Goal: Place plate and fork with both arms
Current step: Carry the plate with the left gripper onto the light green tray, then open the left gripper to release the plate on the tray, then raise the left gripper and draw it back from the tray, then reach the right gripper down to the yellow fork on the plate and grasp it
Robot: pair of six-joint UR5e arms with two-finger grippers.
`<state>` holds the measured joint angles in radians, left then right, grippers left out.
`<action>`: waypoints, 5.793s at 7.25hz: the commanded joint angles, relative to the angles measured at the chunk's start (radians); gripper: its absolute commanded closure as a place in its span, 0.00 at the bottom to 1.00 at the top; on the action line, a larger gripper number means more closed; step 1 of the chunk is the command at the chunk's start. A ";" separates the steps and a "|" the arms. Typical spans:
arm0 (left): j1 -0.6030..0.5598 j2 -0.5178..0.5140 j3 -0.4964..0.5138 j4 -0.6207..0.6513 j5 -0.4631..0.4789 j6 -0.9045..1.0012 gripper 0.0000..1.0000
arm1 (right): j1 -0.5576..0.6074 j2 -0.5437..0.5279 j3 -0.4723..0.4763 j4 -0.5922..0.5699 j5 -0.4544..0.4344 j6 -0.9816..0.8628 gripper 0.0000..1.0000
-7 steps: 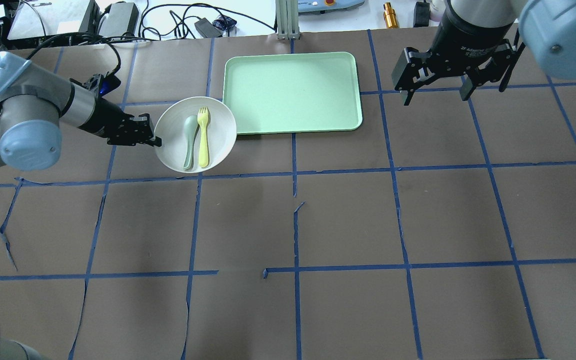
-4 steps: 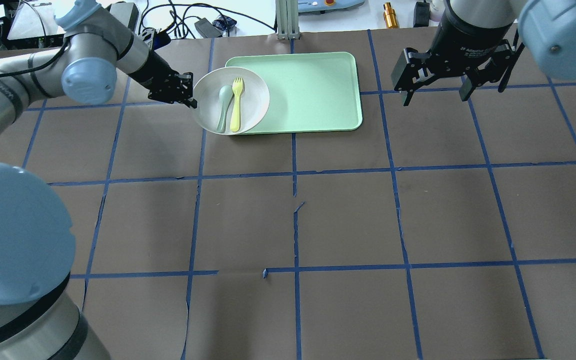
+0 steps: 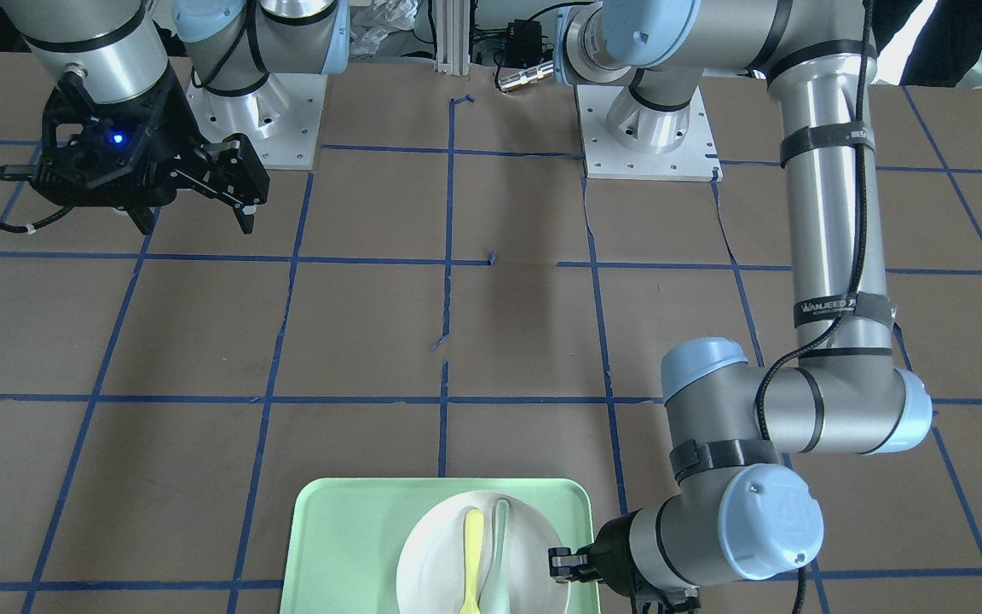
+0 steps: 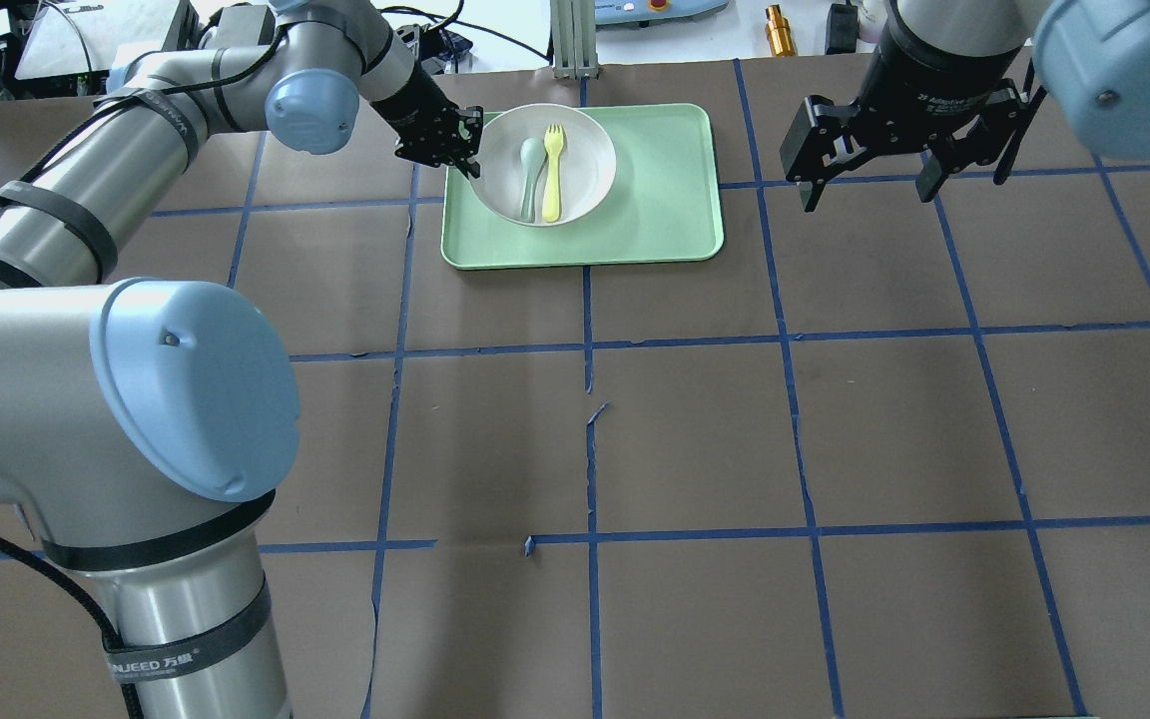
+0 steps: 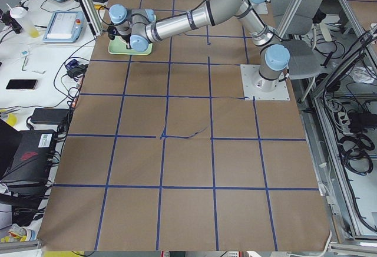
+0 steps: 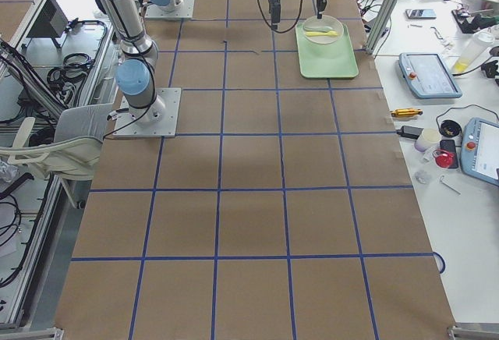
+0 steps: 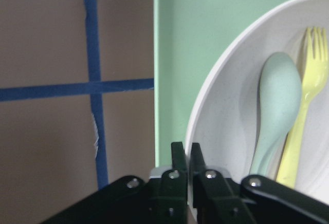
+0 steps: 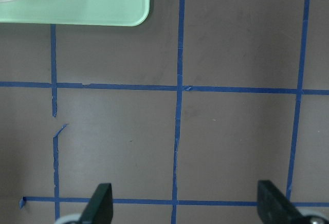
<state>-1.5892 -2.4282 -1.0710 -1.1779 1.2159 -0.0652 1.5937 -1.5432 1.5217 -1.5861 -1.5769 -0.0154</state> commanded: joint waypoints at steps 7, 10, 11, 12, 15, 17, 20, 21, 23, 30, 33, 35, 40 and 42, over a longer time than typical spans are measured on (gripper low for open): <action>-0.029 0.087 -0.343 0.494 0.004 -0.157 0.00 | 0.000 0.002 -0.002 0.000 -0.002 -0.002 0.00; 0.014 0.315 -0.464 0.306 0.221 -0.148 0.00 | 0.000 0.002 -0.002 0.000 -0.002 -0.002 0.00; 0.015 0.399 -0.513 0.231 0.300 -0.134 0.00 | 0.000 0.002 0.000 0.000 -0.002 -0.002 0.00; 0.014 0.491 -0.547 0.131 0.370 -0.133 0.00 | 0.000 0.002 0.000 0.000 -0.002 -0.002 0.00; -0.043 0.703 -0.518 -0.171 0.399 -0.137 0.00 | 0.000 0.002 0.000 0.000 -0.002 -0.002 0.00; -0.074 0.782 -0.460 -0.271 0.390 -0.137 0.00 | 0.000 0.002 0.000 0.000 -0.003 -0.002 0.00; -0.066 0.807 -0.471 -0.285 0.304 -0.102 0.00 | 0.000 0.002 0.000 0.000 -0.003 -0.002 0.00; -0.068 0.807 -0.474 -0.282 0.356 -0.102 0.00 | 0.000 0.002 -0.002 0.000 -0.003 -0.002 0.00; -0.068 0.804 -0.477 -0.282 0.383 -0.104 0.00 | 0.002 0.018 0.000 -0.041 -0.012 0.000 0.00; -0.068 0.804 -0.478 -0.281 0.382 -0.114 0.00 | 0.250 0.818 -0.591 -0.253 -0.008 0.275 0.00; -0.068 0.805 -0.478 -0.281 0.382 -0.116 0.00 | 0.255 0.910 -0.607 -0.359 0.000 0.285 0.20; -0.068 0.805 -0.478 -0.279 0.382 -0.114 0.00 | 0.258 0.913 -0.591 -0.360 0.002 0.261 0.39; -0.068 0.804 -0.478 -0.281 0.381 -0.116 0.00 | 0.258 0.914 -0.539 -0.396 0.003 0.216 0.53; -0.068 0.804 -0.480 -0.281 0.381 -0.116 0.00 | 0.258 0.910 -0.535 -0.396 -0.003 0.216 0.86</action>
<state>-1.6567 -1.6243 -1.5498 -1.4588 1.5968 -0.1802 1.8515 -0.6322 0.9833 -1.9800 -1.5762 0.2010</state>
